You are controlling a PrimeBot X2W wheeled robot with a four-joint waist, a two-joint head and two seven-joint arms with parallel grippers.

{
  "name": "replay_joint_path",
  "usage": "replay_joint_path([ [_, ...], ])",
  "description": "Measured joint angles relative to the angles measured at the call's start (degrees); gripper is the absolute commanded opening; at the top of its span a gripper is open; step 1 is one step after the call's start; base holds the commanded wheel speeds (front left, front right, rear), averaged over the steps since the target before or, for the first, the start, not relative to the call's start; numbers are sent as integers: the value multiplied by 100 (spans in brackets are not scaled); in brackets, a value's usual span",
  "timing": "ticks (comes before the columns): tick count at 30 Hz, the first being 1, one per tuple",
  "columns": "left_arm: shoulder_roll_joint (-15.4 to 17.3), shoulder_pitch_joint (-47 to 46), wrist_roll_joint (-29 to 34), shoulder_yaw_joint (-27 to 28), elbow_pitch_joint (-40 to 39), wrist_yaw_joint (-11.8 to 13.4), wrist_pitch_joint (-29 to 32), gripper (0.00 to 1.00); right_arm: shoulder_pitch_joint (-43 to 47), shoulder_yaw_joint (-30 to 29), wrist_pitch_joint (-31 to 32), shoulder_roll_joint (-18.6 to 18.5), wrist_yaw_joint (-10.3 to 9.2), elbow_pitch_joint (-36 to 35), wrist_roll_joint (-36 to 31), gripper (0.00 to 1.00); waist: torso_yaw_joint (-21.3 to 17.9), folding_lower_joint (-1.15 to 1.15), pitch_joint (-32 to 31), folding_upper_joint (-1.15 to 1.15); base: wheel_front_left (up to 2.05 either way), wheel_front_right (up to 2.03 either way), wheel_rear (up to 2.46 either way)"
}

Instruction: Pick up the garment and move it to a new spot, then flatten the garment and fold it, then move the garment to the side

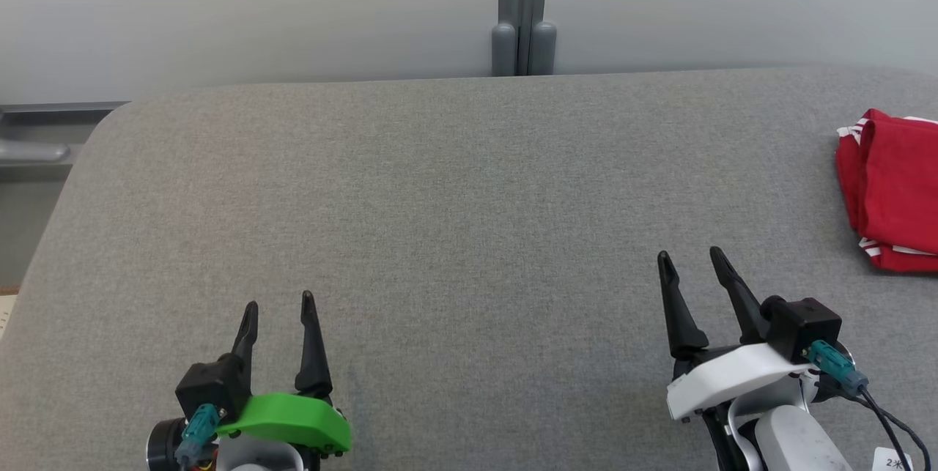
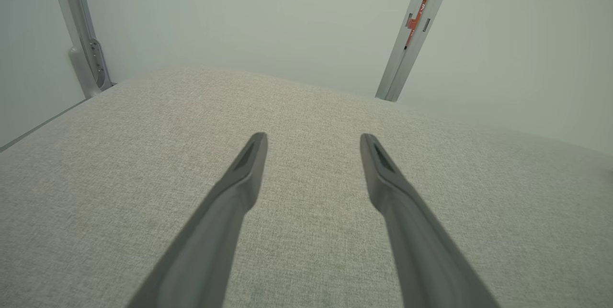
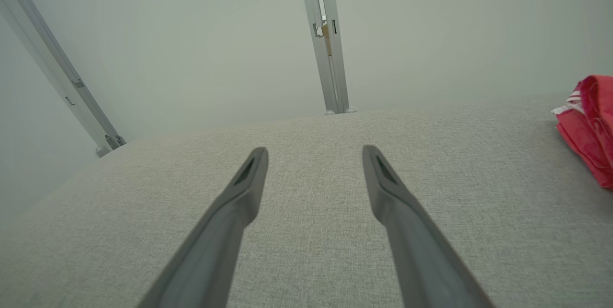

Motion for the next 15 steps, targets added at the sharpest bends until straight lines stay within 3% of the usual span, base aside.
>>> replay_joint_path([
  [10,0,0,81,-19,99,-22,0,100,0,16,0,1,0,21,20,100,3,0,8,0,0,0,0],
  [11,0,1,80,-19,105,-33,0,0,3,15,0,3,1,30,19,0,3,0,10,0,0,0,0],
  [15,-4,57,70,-15,296,-34,35,0,138,23,7,18,1,205,13,0,2,0,10,0,0,0,0],
])
